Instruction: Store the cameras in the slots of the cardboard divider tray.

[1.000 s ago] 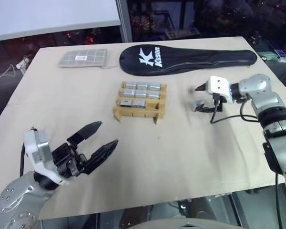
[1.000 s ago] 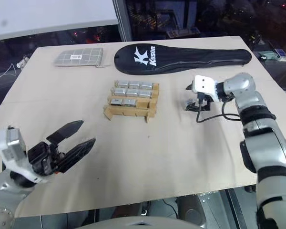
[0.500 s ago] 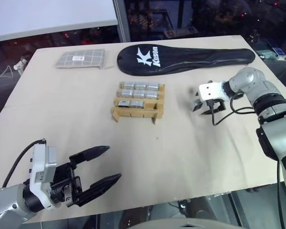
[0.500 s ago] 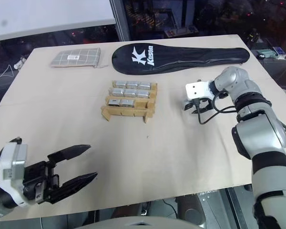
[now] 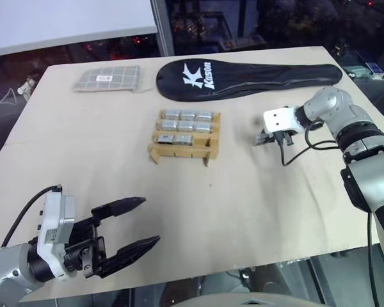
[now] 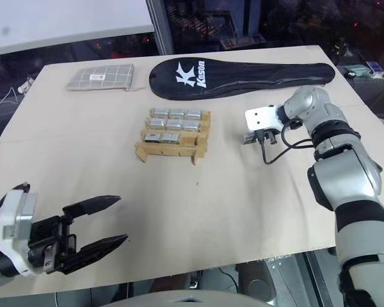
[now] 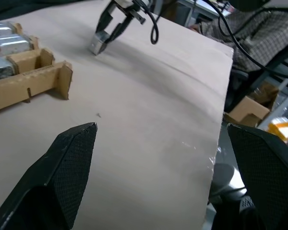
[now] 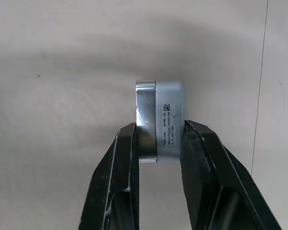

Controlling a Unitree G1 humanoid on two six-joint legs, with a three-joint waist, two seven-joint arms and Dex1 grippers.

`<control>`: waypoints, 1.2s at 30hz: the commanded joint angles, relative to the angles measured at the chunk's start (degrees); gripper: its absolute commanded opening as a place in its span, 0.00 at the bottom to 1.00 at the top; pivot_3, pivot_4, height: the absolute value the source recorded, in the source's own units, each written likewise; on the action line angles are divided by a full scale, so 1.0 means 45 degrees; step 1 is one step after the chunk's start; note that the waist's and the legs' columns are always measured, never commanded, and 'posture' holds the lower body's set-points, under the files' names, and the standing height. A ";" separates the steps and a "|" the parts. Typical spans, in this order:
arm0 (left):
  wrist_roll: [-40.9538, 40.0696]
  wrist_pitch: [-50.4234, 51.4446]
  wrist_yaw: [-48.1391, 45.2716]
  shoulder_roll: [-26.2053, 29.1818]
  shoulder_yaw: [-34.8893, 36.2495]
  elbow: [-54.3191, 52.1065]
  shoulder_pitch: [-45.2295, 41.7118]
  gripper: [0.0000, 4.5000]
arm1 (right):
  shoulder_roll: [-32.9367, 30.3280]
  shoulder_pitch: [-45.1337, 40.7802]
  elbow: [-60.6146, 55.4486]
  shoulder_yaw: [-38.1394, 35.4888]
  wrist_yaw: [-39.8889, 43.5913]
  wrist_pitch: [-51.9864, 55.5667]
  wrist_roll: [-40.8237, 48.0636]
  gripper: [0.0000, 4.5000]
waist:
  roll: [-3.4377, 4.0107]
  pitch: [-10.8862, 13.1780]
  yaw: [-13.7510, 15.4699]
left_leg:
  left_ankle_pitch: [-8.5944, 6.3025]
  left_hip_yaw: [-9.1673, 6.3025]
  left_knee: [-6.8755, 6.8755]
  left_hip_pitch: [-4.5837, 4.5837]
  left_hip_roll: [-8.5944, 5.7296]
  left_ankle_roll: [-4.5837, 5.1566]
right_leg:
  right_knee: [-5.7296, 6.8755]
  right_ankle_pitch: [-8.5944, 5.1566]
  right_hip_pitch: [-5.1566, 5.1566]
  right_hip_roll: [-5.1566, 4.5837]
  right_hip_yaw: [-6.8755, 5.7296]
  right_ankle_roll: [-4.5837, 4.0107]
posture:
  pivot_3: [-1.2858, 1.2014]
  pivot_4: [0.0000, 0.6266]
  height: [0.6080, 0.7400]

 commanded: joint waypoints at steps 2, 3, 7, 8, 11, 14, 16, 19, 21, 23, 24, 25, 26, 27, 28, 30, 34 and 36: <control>0.0116 -0.0326 -0.0532 0.0328 0.0836 0.0496 -0.0009 1.00 | 0.0826 -0.0768 -0.0775 -0.1203 0.2001 0.1042 0.1597 0.15 | 0.0003 0.0002 -0.0046 | 0.0000 0.0002 -0.0014 0.0001 0.0006 0.0000 | -0.0001 0.0001 -0.0007 0.0002 0.0002 0.0000 | 0.52 0.24 1.00; 0.0192 -0.0376 -0.0635 0.0385 0.0928 0.0642 -0.0059 1.00 | 0.1070 -0.0765 -0.0981 -0.1355 0.2361 0.1310 0.1857 0.15 | 0.0005 0.0003 -0.0071 | 0.0000 0.0001 -0.0019 0.0000 0.0013 0.0000 | -0.0001 0.0002 -0.0012 0.0008 0.0002 0.0001 | 0.52 0.24 1.00; 0.0216 -0.0367 -0.0947 0.0603 0.1431 0.1082 -0.0178 1.00 | 0.1961 -0.0500 -0.2150 -0.1837 0.3226 0.2704 0.2847 0.15 | 0.0012 0.0007 -0.0098 | 0.0006 -0.0009 -0.0049 -0.0005 0.0032 -0.0010 | -0.0001 0.0011 -0.0033 0.0019 -0.0008 0.0002 | 0.52 0.24 1.00; 0.0213 -0.0343 -0.1025 0.0655 0.1599 0.1190 -0.0190 1.00 | 0.2149 -0.0444 -0.2532 -0.1941 0.3377 0.3243 0.3120 0.15 | 0.0013 0.0007 -0.0094 | 0.0007 -0.0009 -0.0053 -0.0015 0.0032 -0.0012 | -0.0002 0.0021 -0.0043 0.0018 -0.0009 0.0018 | 0.52 0.24 1.00; 0.0129 -0.0224 -0.1280 0.0797 0.2087 0.1422 -0.0155 1.00 | 0.2498 -0.0300 -0.3800 -0.2022 0.3447 0.4868 0.3584 0.15 | 0.0013 0.0008 -0.0050 | 0.0013 -0.0005 -0.0070 -0.0046 0.0030 -0.0025 | -0.0003 0.0034 -0.0078 0.0004 -0.0006 0.0038 | 0.52 0.24 1.00; 0.0015 -0.0102 -0.1480 0.0906 0.2447 0.1638 -0.0154 1.00 | 0.2833 -0.0218 -0.4958 -0.2090 0.3072 0.6518 0.4006 0.15 | 0.0016 0.0009 0.0025 | 0.0014 -0.0005 -0.0088 -0.0054 0.0027 -0.0034 | -0.0010 0.0034 -0.0090 -0.0018 -0.0008 0.0038 | 0.52 0.24 1.00; 0.0006 -0.0032 -0.1620 0.0957 0.2560 0.1765 -0.0172 1.00 | 0.3016 -0.0033 -0.5833 -0.2024 0.2758 0.7364 0.4145 0.15 | 0.0017 0.0010 0.0025 | 0.0019 -0.0003 -0.0095 -0.0076 0.0028 -0.0047 | -0.0008 0.0034 -0.0120 -0.0034 -0.0005 0.0037 | 0.52 0.24 1.00; 0.0239 -0.0045 -0.1854 0.1065 0.2564 0.2021 -0.0172 1.00 | 0.3213 0.0305 -0.6827 -0.1816 0.2398 0.8285 0.4178 0.15 | 0.0015 0.0008 0.0033 | 0.0050 -0.0007 -0.0102 -0.0116 0.0028 -0.0103 | -0.0006 0.0035 -0.0161 -0.0037 -0.0010 0.0035 | 0.52 0.24 1.00; 0.0394 -0.0084 -0.2057 0.1196 0.2602 0.2379 -0.0263 1.00 | 0.3415 0.0524 -0.7280 -0.1549 0.1555 0.8763 0.3808 0.15 | 0.0016 0.0008 0.0034 | 0.0053 -0.0007 -0.0101 -0.0134 0.0028 -0.0107 | -0.0006 0.0038 -0.0178 -0.0039 -0.0012 0.0033 | 0.52 0.24 1.00; 0.0567 -0.0120 -0.2223 0.1329 0.2627 0.2703 -0.0327 1.00 | 0.3542 0.0585 -0.7421 -0.1357 0.0727 0.9140 0.3452 0.15 | 0.0016 0.0009 0.0029 | 0.0054 -0.0007 -0.0102 -0.0134 0.0028 -0.0109 | -0.0004 0.0039 -0.0181 -0.0038 -0.0011 0.0031 | 0.52 0.24 1.00; 0.0690 -0.0145 -0.2286 0.1380 0.2629 0.2855 -0.0370 1.00 | 0.3618 0.0555 -0.7412 -0.1288 0.0363 0.9354 0.3336 0.15 | 0.0016 0.0009 0.0028 | 0.0056 -0.0008 -0.0102 -0.0135 0.0028 -0.0112 | -0.0003 0.0040 -0.0182 -0.0033 -0.0013 0.0030 | 0.52 0.24 1.00; 0.0774 -0.0160 -0.2344 0.1400 0.2642 0.2949 -0.0393 1.00 | 0.3666 0.0543 -0.7441 -0.1236 0.0121 0.9533 0.3284 0.15 | 0.0016 0.0009 0.0028 | 0.0057 -0.0007 -0.0101 -0.0136 0.0028 -0.0114 | -0.0003 0.0040 -0.0181 -0.0033 -0.0013 0.0029 | 0.52 0.24 1.00; 0.0805 -0.0161 -0.2414 0.1436 0.2655 0.3060 -0.0438 1.00 | 0.3743 0.0506 -0.7445 -0.1178 -0.0097 0.9636 0.3248 0.15 | 0.0016 0.0009 0.0028 | 0.0058 -0.0008 -0.0102 -0.0137 0.0027 -0.0117 | -0.0003 0.0041 -0.0183 -0.0032 -0.0014 0.0028 | 0.52 0.24 1.00; 0.0921 -0.0213 -0.2508 0.1526 0.2655 0.3252 -0.0514 1.00 | 0.3822 0.0437 -0.7427 -0.1055 -0.0225 0.9734 0.3164 0.15 | 0.0014 0.0008 0.0029 | 0.0058 -0.0008 -0.0101 -0.0137 0.0027 -0.0117 | -0.0003 0.0041 -0.0183 -0.0032 -0.0014 0.0028 | 0.52 0.24 1.00; 0.1057 -0.0269 -0.2604 0.1600 0.2638 0.3443 -0.0602 1.00 | 0.3874 0.0378 -0.7409 -0.0919 -0.0292 0.9847 0.3078 0.15 | 0.0014 0.0008 0.0029 | 0.0059 -0.0011 -0.0102 -0.0139 0.0027 -0.0118 | -0.0005 0.0041 -0.0183 -0.0026 -0.0018 0.0027 | 0.52 0.24 1.00; 0.1277 -0.0367 -0.2757 0.1668 0.2594 0.3695 -0.0703 1.00 | 0.3912 0.0327 -0.7398 -0.0683 -0.0304 0.9990 0.2934 0.15 | 0.0016 0.0009 0.0020 | 0.0059 -0.0016 -0.0103 -0.0139 0.0027 -0.0118 | -0.0005 0.0041 -0.0183 -0.0019 -0.0024 0.0027 | 0.52 0.24 1.00; 0.1498 -0.0467 -0.2996 0.1651 0.2585 0.3918 -0.0803 1.00 | 0.3880 0.0281 -0.7330 -0.0316 -0.0286 1.0143 0.2741 0.15 | 0.0014 0.0008 0.0012 | 0.0061 -0.0014 -0.0103 -0.0142 0.0028 -0.0121 | -0.0006 0.0043 -0.0186 0.0001 -0.0023 0.0025 | 0.52 0.24 1.00; 0.1590 -0.0529 -0.3087 0.1627 0.2606 0.4015 -0.0825 1.00 | 0.3880 0.0254 -0.7237 -0.0174 -0.0327 1.0298 0.2613 0.15 | 0.0014 0.0008 0.0017 | 0.0061 -0.0016 -0.0103 -0.0144 0.0028 -0.0121 | -0.0007 0.0043 -0.0186 -0.0002 -0.0025 0.0025 | 0.52 0.24 1.00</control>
